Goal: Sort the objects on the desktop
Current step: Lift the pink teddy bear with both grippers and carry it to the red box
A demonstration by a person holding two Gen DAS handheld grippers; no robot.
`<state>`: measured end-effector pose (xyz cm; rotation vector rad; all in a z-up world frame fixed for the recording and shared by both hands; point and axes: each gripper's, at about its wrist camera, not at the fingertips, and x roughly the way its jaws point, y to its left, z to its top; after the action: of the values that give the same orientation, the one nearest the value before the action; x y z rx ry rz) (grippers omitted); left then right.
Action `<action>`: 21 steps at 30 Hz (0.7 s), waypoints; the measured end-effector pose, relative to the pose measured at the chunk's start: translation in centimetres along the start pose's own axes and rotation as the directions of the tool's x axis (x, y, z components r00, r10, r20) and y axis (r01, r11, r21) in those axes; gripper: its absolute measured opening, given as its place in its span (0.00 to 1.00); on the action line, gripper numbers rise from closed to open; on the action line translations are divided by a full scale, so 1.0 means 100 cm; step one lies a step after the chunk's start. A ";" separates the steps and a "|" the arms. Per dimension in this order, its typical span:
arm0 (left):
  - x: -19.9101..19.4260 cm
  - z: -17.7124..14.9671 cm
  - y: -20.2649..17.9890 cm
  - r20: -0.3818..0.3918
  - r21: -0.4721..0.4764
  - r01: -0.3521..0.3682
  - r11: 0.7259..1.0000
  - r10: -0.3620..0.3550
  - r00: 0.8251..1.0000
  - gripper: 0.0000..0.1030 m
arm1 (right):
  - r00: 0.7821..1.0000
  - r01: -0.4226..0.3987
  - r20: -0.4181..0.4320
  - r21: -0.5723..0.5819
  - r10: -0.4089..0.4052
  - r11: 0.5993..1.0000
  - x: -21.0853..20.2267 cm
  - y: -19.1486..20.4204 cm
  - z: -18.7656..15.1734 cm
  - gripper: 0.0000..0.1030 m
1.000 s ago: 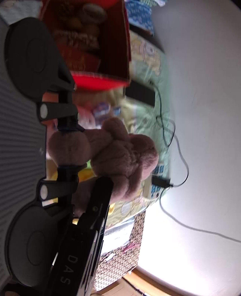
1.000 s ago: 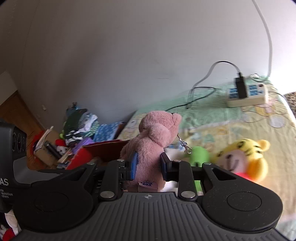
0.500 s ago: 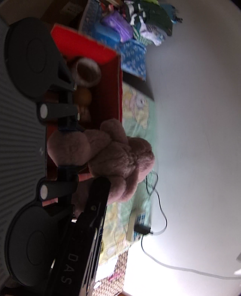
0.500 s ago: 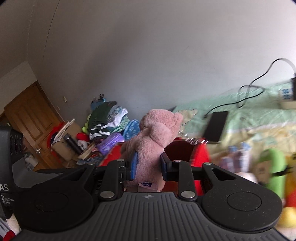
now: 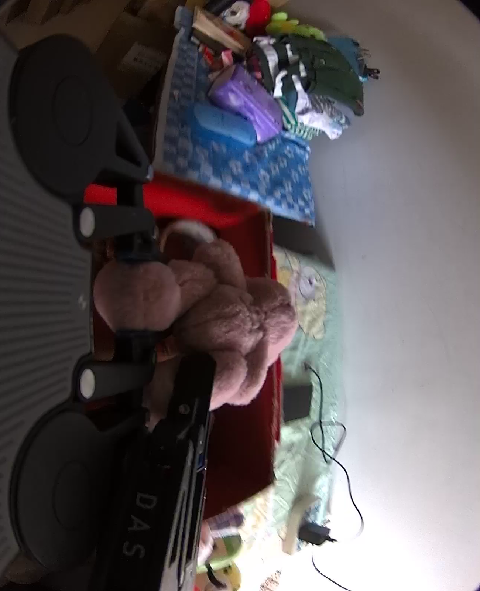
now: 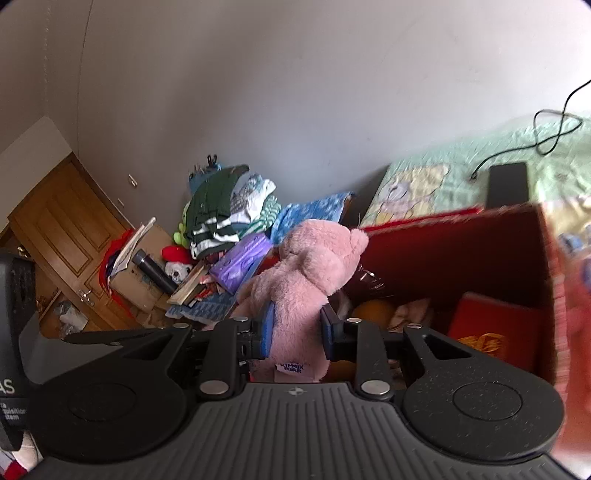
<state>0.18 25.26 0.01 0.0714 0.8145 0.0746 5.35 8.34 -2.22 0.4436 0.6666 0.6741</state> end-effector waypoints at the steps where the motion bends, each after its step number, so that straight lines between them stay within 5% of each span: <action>1: 0.003 -0.001 0.005 -0.003 0.009 -0.010 1.000 0.010 1.000 0.26 | 1.000 0.000 -0.007 0.001 0.000 1.000 0.006 0.002 -0.002 0.27; 8: 0.023 -0.006 0.028 -0.029 0.042 -0.064 0.997 0.066 0.997 0.27 | 0.998 0.019 -0.053 -0.015 -0.020 1.000 0.041 0.012 -0.007 0.27; 21: 0.045 -0.015 0.038 -0.076 0.095 -0.039 0.995 0.046 0.996 0.36 | 0.969 0.115 -0.217 -0.012 -0.115 0.993 0.081 0.012 -0.012 0.28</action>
<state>1.97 29.51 -3.93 0.1750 0.8943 0.0795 8.77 14.94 -5.77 0.3307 0.8926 0.6168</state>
